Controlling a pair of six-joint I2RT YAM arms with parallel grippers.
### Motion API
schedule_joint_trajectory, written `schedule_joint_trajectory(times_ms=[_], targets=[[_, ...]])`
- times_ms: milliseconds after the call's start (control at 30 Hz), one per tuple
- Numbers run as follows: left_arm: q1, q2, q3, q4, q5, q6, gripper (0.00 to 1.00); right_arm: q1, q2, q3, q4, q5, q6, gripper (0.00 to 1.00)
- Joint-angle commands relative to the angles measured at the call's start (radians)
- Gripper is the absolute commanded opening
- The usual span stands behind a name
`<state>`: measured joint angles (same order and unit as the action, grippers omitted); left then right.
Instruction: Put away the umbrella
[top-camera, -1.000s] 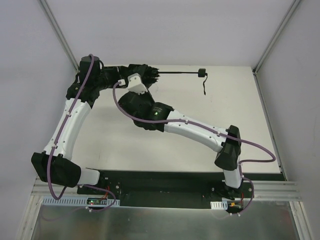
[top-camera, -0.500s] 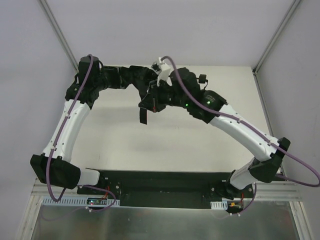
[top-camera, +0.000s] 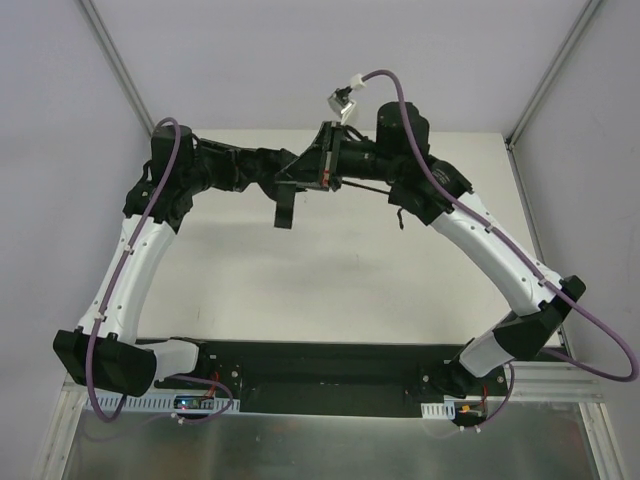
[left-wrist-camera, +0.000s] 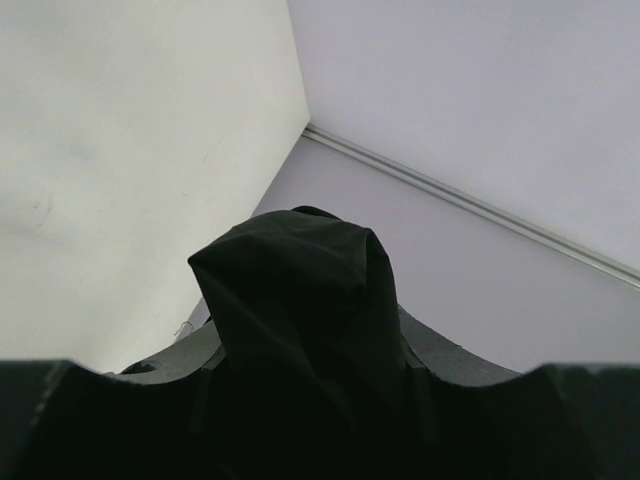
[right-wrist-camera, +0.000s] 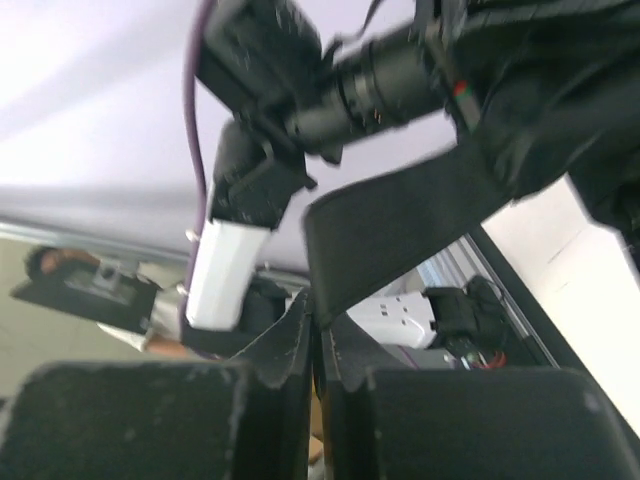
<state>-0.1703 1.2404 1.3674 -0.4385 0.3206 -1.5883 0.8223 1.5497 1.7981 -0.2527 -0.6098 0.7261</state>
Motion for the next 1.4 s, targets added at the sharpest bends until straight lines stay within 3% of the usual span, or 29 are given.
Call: schedule_joint_trajectory(times_ms=[0,167,333,500,733,1067,1200,1367], targets=[[-0.001,-0.062,-0.03,0.073,-0.02,0.088,0.0,-0.086,-0.022,0.038,0.121,0.005,0.199,0.06],[-0.001,-0.091,-0.056,0.142,-0.032,0.174,0.0,-0.106,-0.003,0.034,0.187,0.001,0.312,0.06],[0.0,-0.113,-0.096,0.233,-0.04,0.195,0.0,-0.127,-0.065,-0.077,0.224,0.08,0.436,0.06],[0.0,-0.096,-0.071,0.316,0.012,0.321,0.0,-0.187,-0.112,-0.172,0.228,0.111,0.527,0.07],[0.0,-0.145,-0.109,0.395,0.037,0.455,0.0,-0.21,-0.115,-0.197,0.198,0.105,0.564,0.11],[0.0,-0.182,-0.099,0.434,-0.018,0.539,0.0,-0.227,-0.097,-0.138,-0.147,0.085,0.313,0.1],[0.002,-0.18,-0.068,0.434,-0.089,0.576,0.0,-0.224,-0.118,-0.155,-0.189,0.048,0.257,0.08],[0.0,-0.18,-0.054,0.466,-0.199,0.495,0.0,-0.193,-0.105,-0.145,-0.198,0.041,0.223,0.05]])
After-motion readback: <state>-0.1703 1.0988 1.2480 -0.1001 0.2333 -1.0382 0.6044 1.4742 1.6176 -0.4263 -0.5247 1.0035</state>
